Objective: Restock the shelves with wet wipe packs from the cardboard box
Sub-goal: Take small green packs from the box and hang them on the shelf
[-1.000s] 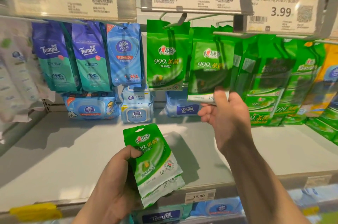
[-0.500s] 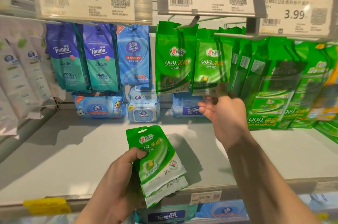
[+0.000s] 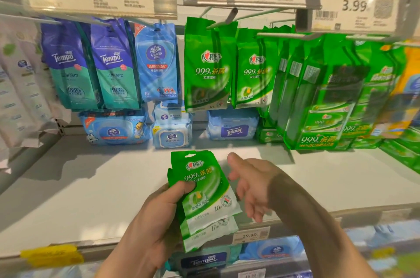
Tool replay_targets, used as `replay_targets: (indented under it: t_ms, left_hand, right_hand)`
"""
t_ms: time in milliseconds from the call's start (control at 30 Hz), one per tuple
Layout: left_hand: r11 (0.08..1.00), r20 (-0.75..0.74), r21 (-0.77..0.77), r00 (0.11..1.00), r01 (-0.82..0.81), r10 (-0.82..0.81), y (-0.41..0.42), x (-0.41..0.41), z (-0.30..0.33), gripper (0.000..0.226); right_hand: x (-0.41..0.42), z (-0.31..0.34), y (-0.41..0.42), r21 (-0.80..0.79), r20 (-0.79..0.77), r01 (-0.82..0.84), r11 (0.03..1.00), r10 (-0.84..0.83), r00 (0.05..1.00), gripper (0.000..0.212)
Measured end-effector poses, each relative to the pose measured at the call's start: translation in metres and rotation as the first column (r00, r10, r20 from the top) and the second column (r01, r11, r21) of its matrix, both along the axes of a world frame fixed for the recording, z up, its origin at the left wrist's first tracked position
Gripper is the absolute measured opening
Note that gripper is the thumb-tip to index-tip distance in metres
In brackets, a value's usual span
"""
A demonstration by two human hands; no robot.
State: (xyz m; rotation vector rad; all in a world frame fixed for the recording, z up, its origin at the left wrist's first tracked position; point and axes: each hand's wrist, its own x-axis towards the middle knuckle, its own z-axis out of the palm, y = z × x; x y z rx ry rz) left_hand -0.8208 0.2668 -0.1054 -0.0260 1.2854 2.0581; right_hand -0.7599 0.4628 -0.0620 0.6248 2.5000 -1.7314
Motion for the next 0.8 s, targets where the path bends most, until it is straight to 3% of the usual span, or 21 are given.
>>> replay_targets:
  t_ms: [67,133,267,433,600,700,800]
  left_hand:
    - [0.998,-0.014,0.016,0.998,0.055,-0.054,0.01,0.014,0.012,0.027]
    - [0.999,0.044,-0.031,0.999,0.011,-0.01,0.015,0.011,0.01,0.027]
    - [0.999,-0.002,-0.044,1.0,0.026,-0.026,0.02,0.017,0.012,0.034]
    - [0.999,0.03,0.0,0.999,0.034,-0.034,0.023,0.017,0.014,0.035]
    - [0.997,0.025,-0.065,0.999,-0.043,0.045,0.031,0.011,0.011,0.019]
    - [0.996,-0.11,-0.045,0.991,-0.075,0.07,0.026,0.002,-0.001,0.015]
    - [0.999,-0.147,-0.007,0.988,-0.054,0.052,0.025,-0.007,-0.013,0.02]
  right_hand:
    - [0.011,-0.003,-0.004,0.102,0.091,-0.152,0.983,0.143,0.985,0.085]
    - [0.015,-0.004,-0.004,0.17,0.164,-0.188,0.967,0.161,0.973,0.096]
    - [0.022,-0.01,-0.001,0.243,0.249,-0.161,0.957,0.099,0.963,0.083]
    - [0.024,-0.022,0.007,0.006,0.209,-0.067,0.998,0.064,0.976,0.054]
    - [0.034,-0.027,0.019,-0.114,0.0,0.089,0.99,-0.089,0.996,0.045]
    - [0.045,-0.026,0.023,0.009,-0.11,0.161,0.987,-0.159,0.981,0.031]
    - [0.053,-0.018,0.027,0.012,-0.353,0.221,0.975,-0.203,0.913,0.025]
